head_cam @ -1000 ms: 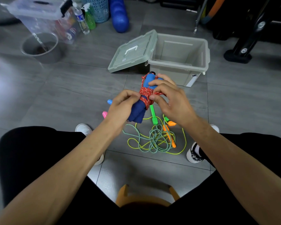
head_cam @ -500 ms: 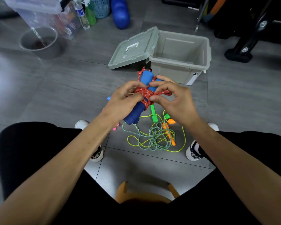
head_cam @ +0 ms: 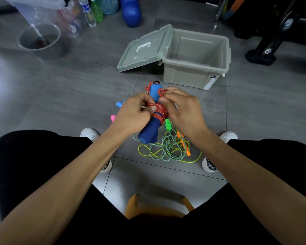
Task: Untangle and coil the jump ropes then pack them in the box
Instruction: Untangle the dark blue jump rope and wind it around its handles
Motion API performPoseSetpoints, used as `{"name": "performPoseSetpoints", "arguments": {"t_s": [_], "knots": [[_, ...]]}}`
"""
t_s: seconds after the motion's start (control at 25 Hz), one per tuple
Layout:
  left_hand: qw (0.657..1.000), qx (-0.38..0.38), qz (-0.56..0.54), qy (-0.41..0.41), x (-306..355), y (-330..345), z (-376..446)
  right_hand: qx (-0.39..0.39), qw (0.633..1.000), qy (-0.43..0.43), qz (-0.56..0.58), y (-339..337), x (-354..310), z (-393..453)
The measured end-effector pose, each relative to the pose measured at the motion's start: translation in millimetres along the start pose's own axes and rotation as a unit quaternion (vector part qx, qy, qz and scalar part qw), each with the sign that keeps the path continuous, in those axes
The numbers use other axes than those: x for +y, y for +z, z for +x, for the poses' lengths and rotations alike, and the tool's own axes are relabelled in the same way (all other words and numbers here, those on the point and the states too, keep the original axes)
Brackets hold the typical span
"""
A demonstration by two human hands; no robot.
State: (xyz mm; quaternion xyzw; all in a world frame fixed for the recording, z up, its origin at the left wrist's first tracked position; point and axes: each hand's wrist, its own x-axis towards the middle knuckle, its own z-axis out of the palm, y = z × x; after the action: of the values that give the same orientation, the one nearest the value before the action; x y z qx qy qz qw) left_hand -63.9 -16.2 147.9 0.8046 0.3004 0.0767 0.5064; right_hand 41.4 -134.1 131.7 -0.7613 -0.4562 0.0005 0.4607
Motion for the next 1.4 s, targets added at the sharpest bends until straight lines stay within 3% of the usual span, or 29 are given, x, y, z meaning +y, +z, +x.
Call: {"name": "performPoseSetpoints", "arguments": {"t_s": [0.2, 0.44, 0.68, 1.0, 1.12, 1.2, 1.28, 1.4], "knots": [[1.000, -0.017, 0.003, -0.012, -1.7, -3.0, 2.3, 0.000, 0.998, 0.061, 0.029, -5.6, -9.3, 0.1], [0.971, 0.008, 0.210, 0.112, -6.7, 7.4, -7.3, 0.005, 0.979, 0.199, 0.051, -8.5, -22.6, -2.3], [0.953, 0.045, 0.265, 0.138, -7.0, 10.5, -14.5, -0.026, 0.995, 0.053, -0.080, 3.3, -13.5, -8.8], [0.938, 0.106, 0.284, 0.168, -8.6, 10.3, -17.5, -0.052, 0.993, 0.065, -0.082, 5.2, -9.5, -12.9], [0.936, 0.146, 0.261, 0.187, -2.4, 7.2, -10.6, -0.103, 0.994, 0.030, 0.007, 11.8, -14.8, -21.5], [0.951, 0.151, 0.190, 0.191, -0.6, 11.5, 0.7, -0.181, 0.982, -0.021, 0.045, 36.6, -28.5, -46.4], [0.970, 0.147, 0.134, 0.138, -9.3, 15.9, 2.4, -0.229, 0.971, 0.005, 0.063, 58.3, -30.9, -68.1], [0.990, 0.135, 0.037, 0.033, -27.7, 5.7, 4.8, -0.162, 0.980, 0.113, 0.010, 55.9, -2.7, -61.1]]}}
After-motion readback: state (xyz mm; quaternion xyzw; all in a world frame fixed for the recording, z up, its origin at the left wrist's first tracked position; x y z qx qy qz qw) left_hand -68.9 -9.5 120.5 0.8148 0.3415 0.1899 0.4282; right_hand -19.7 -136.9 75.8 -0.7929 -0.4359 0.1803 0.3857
